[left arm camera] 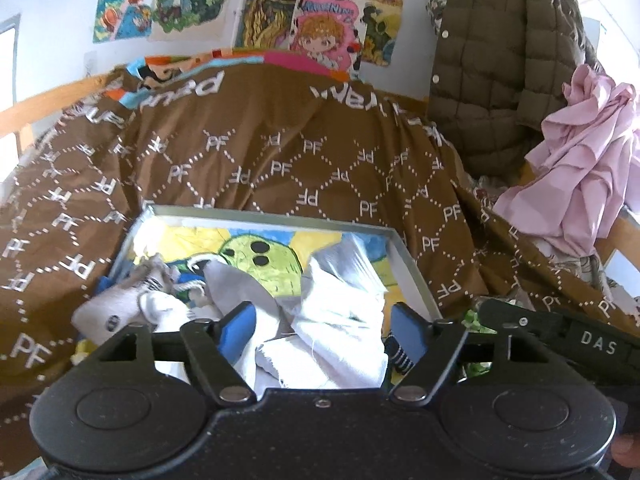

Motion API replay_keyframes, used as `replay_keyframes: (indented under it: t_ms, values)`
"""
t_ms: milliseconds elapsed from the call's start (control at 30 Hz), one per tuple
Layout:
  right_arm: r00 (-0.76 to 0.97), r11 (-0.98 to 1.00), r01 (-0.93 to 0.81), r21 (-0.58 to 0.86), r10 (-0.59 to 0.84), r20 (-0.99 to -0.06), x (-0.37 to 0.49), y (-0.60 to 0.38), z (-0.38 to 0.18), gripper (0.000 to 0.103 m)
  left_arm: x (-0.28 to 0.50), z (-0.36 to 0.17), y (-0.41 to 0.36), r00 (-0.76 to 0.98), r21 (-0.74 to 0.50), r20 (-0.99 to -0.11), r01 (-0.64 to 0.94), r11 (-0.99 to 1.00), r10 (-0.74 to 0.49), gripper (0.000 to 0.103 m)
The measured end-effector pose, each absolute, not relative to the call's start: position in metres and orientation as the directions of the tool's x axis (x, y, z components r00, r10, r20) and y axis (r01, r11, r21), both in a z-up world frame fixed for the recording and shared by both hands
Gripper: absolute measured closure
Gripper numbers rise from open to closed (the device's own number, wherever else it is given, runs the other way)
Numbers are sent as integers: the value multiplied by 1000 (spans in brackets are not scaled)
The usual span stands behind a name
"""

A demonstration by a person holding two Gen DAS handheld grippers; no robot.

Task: Organize soft objects
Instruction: 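Lower the grey cloth and striped sock into the tray and open both tools, then withdraw both open tools from the tray toward the remaining items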

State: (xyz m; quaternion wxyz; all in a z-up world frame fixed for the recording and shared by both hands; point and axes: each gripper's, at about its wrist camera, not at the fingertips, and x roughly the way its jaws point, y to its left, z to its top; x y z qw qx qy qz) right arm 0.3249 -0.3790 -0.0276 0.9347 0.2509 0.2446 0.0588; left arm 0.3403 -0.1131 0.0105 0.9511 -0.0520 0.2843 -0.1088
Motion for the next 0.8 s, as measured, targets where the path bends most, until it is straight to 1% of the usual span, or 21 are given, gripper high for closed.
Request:
replay_keyframes:
  t_ms: [100, 267, 400, 567, 800]
  values:
    - [886, 885, -13, 465, 226, -406, 310, -375, -15, 6, 324, 22, -111, 829, -149, -511, 175, 973, -228, 23]
    - [913, 914, -44, 404, 201, -354, 276, -368, 5, 1, 293, 40, -105, 859, -139, -467, 163, 977, -209, 17]
    - [931, 932, -59, 358, 181, -318, 248, -362, 17, 0, 264, 54, -100, 883, -128, -425, 160, 979, -200, 16]
    - [943, 947, -70, 315, 166, -288, 214, -353, 27, 0, 230, 64, -89, 904, -128, -383, 155, 980, -192, 10]
    - [950, 952, -75, 295, 158, -268, 171, -337, 40, 0, 182, 66, -74, 916, -142, -355, 148, 979, -190, 5]
